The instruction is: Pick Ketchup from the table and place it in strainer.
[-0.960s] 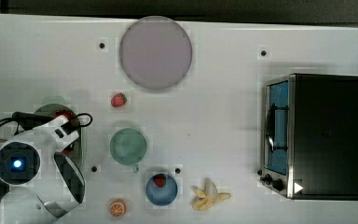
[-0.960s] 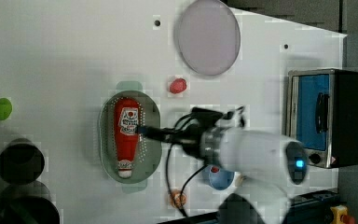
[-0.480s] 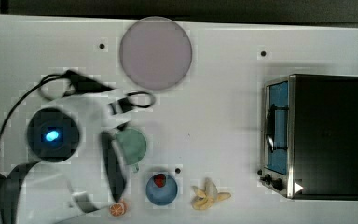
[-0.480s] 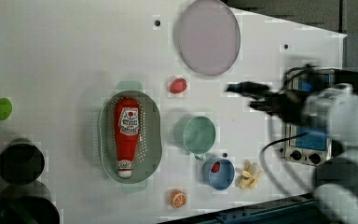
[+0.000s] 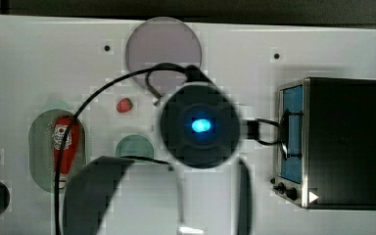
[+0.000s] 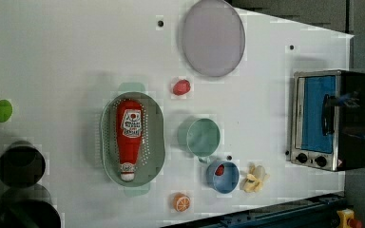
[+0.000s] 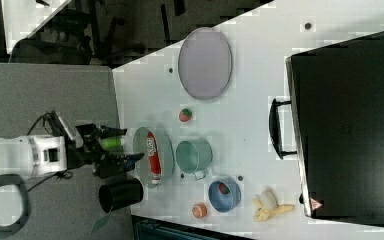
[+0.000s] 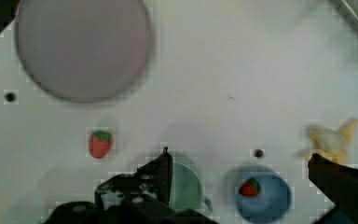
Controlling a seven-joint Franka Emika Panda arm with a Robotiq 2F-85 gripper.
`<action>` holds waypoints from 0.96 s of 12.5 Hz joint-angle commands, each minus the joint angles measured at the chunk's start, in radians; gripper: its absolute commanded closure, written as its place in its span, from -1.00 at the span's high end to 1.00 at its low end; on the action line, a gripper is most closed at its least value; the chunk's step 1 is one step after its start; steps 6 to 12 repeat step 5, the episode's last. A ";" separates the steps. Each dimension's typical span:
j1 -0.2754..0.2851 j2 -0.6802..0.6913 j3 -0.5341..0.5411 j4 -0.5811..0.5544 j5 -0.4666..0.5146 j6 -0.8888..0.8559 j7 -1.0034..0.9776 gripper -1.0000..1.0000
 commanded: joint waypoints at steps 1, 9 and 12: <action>-0.001 -0.008 -0.005 0.117 0.030 -0.147 0.050 1.00; -0.001 -0.001 -0.004 0.147 0.030 -0.185 0.053 1.00; -0.001 -0.001 -0.004 0.147 0.030 -0.185 0.053 1.00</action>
